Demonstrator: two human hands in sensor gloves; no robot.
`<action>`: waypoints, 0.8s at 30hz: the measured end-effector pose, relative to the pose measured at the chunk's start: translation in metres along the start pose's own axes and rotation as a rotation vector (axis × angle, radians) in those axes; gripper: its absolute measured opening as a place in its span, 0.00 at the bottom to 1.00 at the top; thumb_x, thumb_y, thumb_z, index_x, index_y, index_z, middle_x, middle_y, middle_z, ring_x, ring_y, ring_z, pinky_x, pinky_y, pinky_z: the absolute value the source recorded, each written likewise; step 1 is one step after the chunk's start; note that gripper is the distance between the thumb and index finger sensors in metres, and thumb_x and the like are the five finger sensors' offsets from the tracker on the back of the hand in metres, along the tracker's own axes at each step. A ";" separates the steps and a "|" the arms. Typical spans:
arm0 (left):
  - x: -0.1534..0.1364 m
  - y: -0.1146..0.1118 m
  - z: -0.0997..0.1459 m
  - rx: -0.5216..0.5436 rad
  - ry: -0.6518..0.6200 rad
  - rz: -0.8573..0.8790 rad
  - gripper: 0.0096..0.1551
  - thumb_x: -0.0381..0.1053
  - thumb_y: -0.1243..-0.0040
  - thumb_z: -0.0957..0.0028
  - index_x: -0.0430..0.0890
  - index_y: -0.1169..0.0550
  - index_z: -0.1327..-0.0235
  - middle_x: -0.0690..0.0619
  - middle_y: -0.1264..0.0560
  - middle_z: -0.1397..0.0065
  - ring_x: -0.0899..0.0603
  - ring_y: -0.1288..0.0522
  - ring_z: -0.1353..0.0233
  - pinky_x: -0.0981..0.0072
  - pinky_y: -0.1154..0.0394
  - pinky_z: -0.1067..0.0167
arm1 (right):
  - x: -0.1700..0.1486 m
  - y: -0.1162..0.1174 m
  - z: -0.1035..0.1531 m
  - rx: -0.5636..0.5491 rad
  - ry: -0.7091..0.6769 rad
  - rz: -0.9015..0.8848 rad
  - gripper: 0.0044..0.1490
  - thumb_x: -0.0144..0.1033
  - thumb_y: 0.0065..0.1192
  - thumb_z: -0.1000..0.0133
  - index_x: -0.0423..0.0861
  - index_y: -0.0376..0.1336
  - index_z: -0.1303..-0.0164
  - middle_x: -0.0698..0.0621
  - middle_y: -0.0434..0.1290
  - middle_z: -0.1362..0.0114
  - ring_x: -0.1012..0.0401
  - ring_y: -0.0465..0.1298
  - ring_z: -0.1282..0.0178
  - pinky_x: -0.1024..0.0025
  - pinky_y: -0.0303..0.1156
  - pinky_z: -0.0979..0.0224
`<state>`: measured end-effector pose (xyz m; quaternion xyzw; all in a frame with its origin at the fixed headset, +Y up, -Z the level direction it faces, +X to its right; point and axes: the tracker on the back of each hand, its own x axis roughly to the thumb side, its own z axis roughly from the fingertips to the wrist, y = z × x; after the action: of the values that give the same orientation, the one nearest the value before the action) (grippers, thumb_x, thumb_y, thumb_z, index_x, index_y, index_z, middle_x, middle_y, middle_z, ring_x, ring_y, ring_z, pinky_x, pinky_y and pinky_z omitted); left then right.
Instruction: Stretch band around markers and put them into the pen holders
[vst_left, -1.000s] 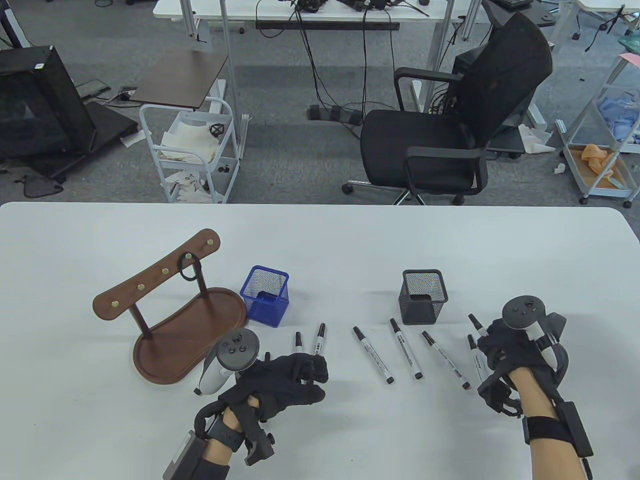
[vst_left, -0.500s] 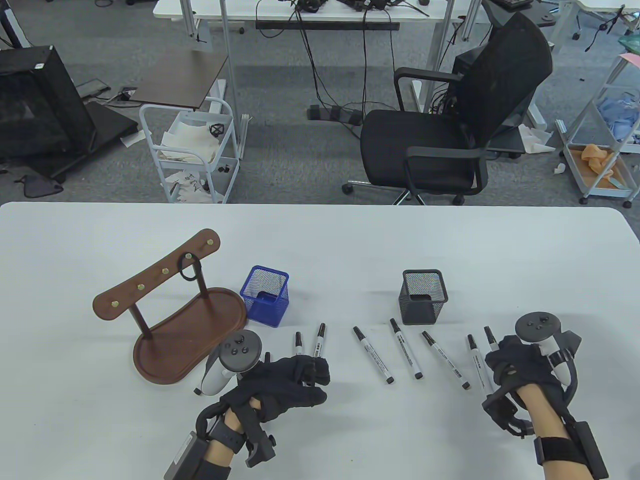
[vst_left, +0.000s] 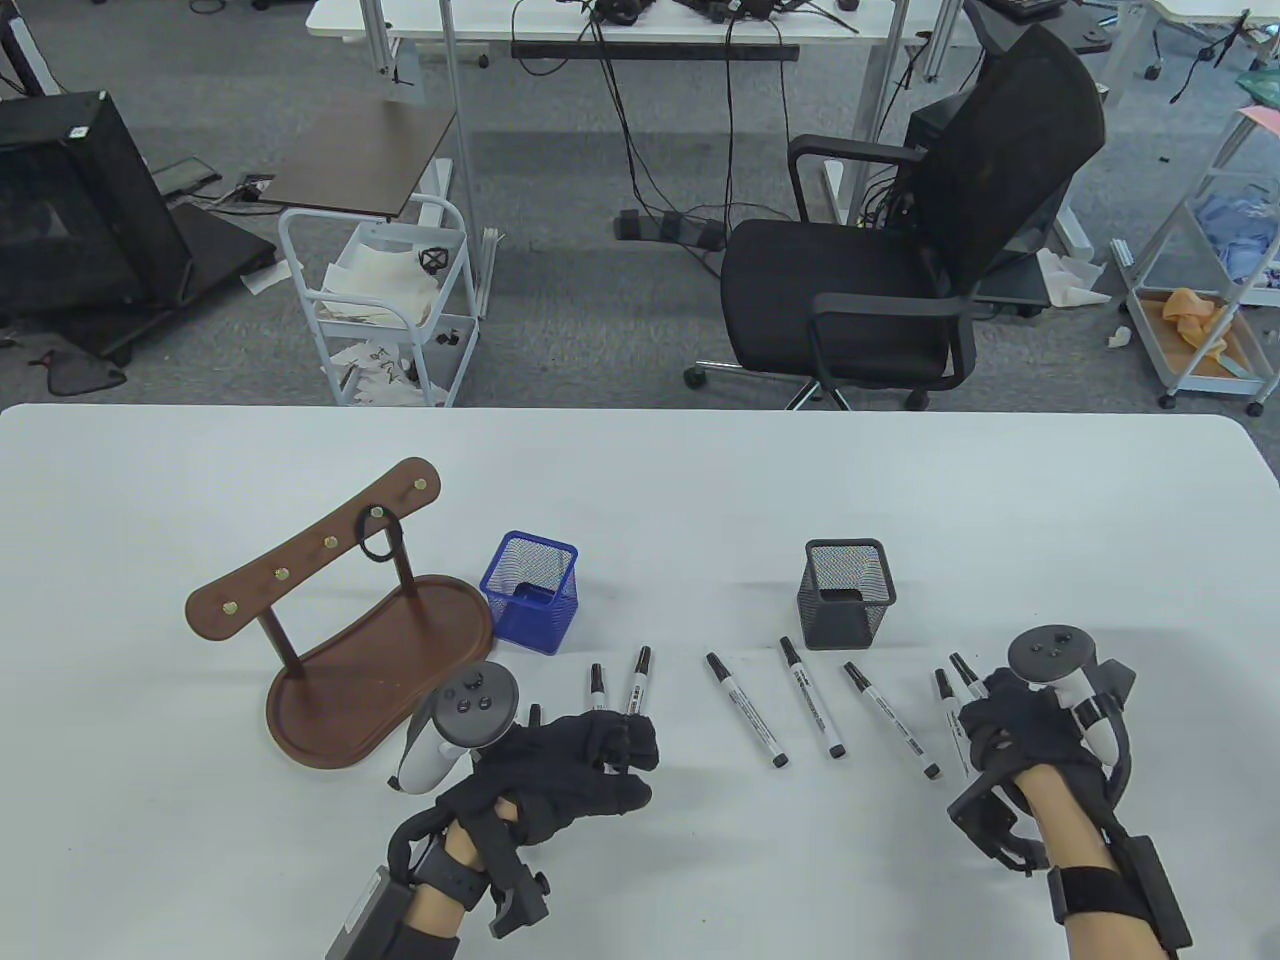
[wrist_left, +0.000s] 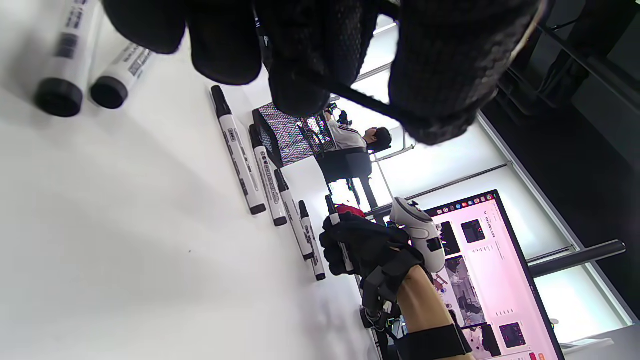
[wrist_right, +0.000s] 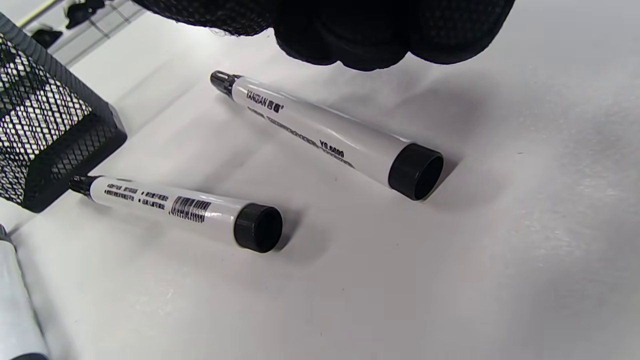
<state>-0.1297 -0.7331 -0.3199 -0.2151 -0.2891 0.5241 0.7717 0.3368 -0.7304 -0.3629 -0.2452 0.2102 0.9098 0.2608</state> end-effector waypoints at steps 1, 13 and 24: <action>0.000 0.000 0.000 0.001 -0.001 0.000 0.43 0.56 0.27 0.44 0.38 0.31 0.23 0.41 0.25 0.22 0.28 0.35 0.21 0.28 0.38 0.27 | 0.001 0.001 0.000 -0.009 0.009 0.004 0.32 0.37 0.57 0.38 0.44 0.50 0.27 0.47 0.70 0.34 0.53 0.75 0.46 0.50 0.73 0.38; 0.000 0.000 0.002 0.002 0.001 0.000 0.42 0.55 0.27 0.44 0.38 0.31 0.23 0.41 0.25 0.23 0.28 0.34 0.21 0.28 0.38 0.27 | 0.002 0.010 -0.008 -0.013 0.053 0.051 0.39 0.42 0.68 0.42 0.44 0.56 0.24 0.48 0.69 0.33 0.54 0.75 0.45 0.52 0.75 0.40; 0.000 0.001 0.003 0.007 -0.001 0.001 0.42 0.56 0.27 0.44 0.38 0.31 0.23 0.41 0.25 0.23 0.28 0.34 0.21 0.28 0.38 0.27 | 0.010 0.013 -0.012 0.005 0.100 0.105 0.37 0.41 0.72 0.43 0.46 0.58 0.28 0.48 0.67 0.33 0.54 0.74 0.44 0.51 0.74 0.38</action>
<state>-0.1324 -0.7322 -0.3183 -0.2122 -0.2876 0.5255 0.7721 0.3261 -0.7434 -0.3744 -0.2782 0.2378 0.9083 0.2024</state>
